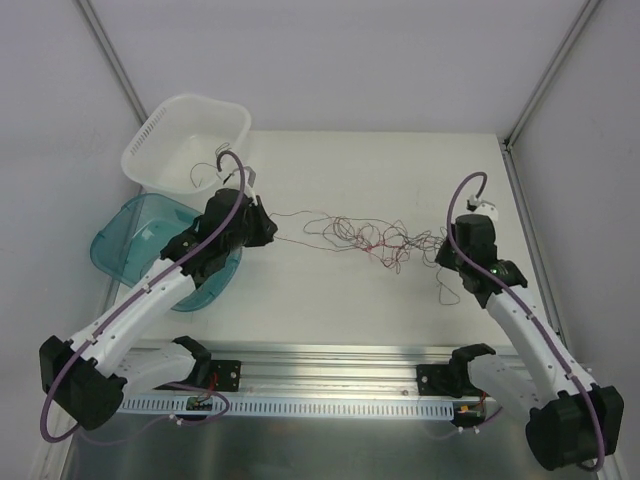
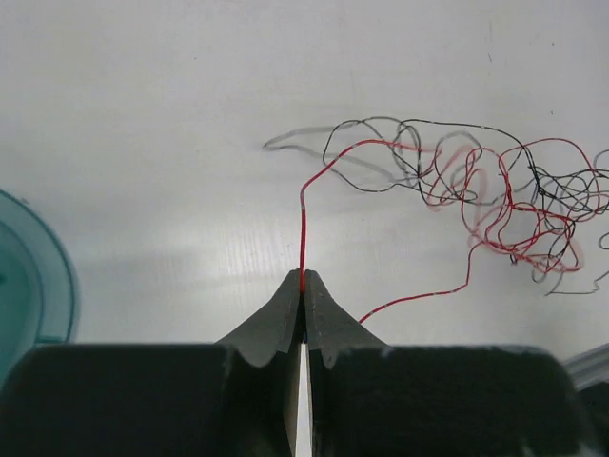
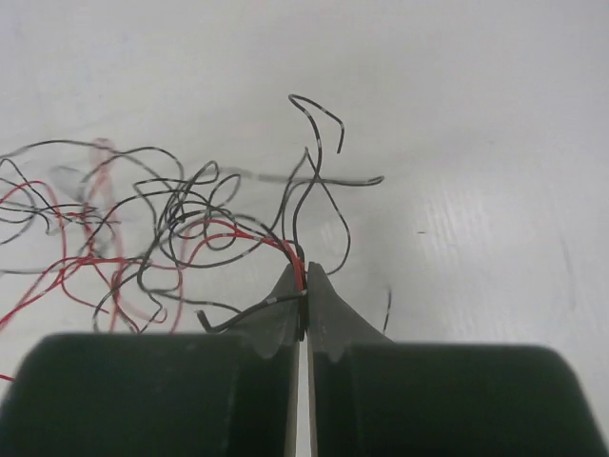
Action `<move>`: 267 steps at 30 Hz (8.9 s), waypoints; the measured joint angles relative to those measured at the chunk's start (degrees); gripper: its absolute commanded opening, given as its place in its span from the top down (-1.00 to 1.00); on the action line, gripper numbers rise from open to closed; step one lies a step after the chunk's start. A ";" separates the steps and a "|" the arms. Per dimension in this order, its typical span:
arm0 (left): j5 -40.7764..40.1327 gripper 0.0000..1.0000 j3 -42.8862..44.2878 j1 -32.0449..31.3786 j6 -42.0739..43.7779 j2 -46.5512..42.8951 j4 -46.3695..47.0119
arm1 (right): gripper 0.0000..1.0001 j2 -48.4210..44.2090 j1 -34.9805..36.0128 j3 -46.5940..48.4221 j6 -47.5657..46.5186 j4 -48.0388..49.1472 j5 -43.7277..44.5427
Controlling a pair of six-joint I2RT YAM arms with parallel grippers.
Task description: Untangle the cables
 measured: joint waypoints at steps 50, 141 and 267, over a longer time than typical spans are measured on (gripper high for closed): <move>-2.29 1.00 24.92 9.27 16.55 -5.55 -22.23 | -0.33 4.33 -14.34 4.87 -5.42 -16.74 -23.67; 24.50 -0.98 -13.35 31.15 21.81 -13.55 -1.18 | -0.58 33.29 32.96 18.51 -2.82 -0.81 -18.34; -13.55 1.00 -10.84 -3.43 -5.77 23.23 3.93 | 0.99 1.53 1.53 72.72 -15.67 -21.88 9.94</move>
